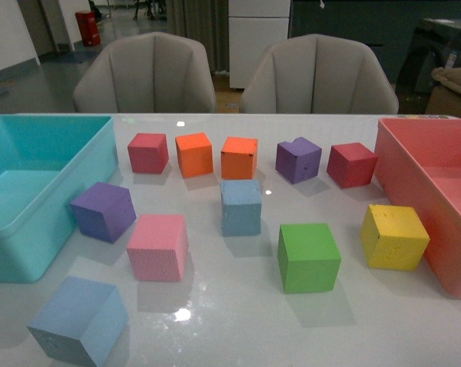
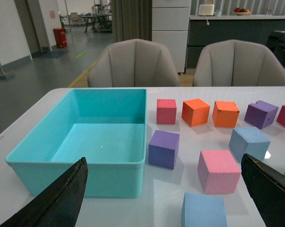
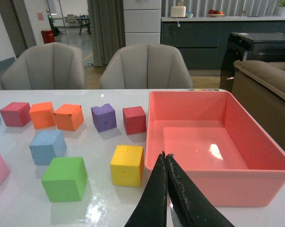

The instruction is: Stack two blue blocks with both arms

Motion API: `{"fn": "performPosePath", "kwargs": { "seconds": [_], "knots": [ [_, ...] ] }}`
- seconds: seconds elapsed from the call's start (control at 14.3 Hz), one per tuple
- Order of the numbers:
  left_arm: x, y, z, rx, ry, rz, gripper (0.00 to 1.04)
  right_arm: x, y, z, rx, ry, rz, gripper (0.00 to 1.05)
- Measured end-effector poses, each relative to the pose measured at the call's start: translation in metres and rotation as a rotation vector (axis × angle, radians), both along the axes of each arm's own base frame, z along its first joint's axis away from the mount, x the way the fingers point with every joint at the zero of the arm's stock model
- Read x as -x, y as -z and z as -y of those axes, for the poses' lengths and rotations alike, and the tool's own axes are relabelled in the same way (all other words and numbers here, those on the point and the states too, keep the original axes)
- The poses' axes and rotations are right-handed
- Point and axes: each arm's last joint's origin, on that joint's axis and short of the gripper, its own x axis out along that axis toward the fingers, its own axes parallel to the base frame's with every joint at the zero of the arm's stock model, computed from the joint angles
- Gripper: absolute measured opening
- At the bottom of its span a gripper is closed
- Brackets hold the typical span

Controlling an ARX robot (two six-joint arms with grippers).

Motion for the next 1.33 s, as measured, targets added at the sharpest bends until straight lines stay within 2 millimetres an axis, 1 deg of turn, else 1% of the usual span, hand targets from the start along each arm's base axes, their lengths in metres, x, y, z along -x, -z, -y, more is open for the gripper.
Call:
{"fn": "performPosePath", "kwargs": {
  "seconds": [0.14,0.21,0.49,0.56,0.63,0.7,0.77,0.84,0.91,0.98,1.05,1.12,1.19,1.26,1.33],
  "knots": [
    [0.000,0.000,0.000,0.000,0.000,0.000,0.98,0.000,0.000,0.000,0.001,0.000,-0.004,0.02],
    [0.000,0.000,0.000,0.000,0.000,0.000,0.98,0.000,0.000,0.000,0.001,0.000,-0.003,0.14],
    [0.000,0.000,0.000,0.000,0.000,0.000,0.98,0.000,0.000,0.000,0.001,0.000,-0.003,0.65],
    [0.000,0.001,0.000,0.004,-0.008,-0.028,0.98,0.000,0.000,0.000,0.001,0.000,-0.003,0.80],
    [0.000,0.001,0.003,0.020,-0.059,-0.189,0.98,0.000,0.000,0.000,0.001,0.000,-0.004,0.93],
    [-0.002,-0.007,0.007,0.010,-0.060,-0.226,0.98,0.000,0.000,0.000,0.000,-0.001,-0.003,1.00],
    [-0.001,-0.017,0.010,0.015,-0.044,-0.190,0.98,0.000,0.000,0.000,0.000,0.000,-0.003,0.97],
    [0.000,-0.026,0.009,0.024,-0.039,-0.151,0.98,0.000,0.000,0.000,0.000,0.000,-0.004,0.98],
    [-0.004,-0.029,0.008,0.031,-0.028,-0.127,0.98,0.000,0.000,0.000,0.000,-0.001,-0.003,0.98],
    [-0.015,-0.030,0.007,0.028,-0.015,-0.133,0.98,0.000,0.000,0.000,0.000,0.000,-0.003,0.98],
    [-0.031,-0.029,0.005,0.027,0.002,-0.152,0.98,0.000,0.000,0.000,0.000,0.000,-0.003,0.98],
    [-0.049,-0.035,0.006,0.014,0.036,-0.156,0.98,0.000,0.000,0.000,0.000,0.000,-0.003,0.98],
    [-0.070,-0.041,0.014,-0.020,0.092,-0.156,0.98,0.000,0.000,0.000,0.000,0.000,-0.003,0.98],
    [-0.091,-0.039,0.023,-0.053,0.143,-0.201,0.98,0.000,0.000,0.000,0.000,0.000,-0.003,0.98],
    [-0.127,0.011,0.042,-0.121,0.241,-0.475,0.98,0.000,0.000,0.000,0.000,0.000,-0.003,0.98]
  ]
}}
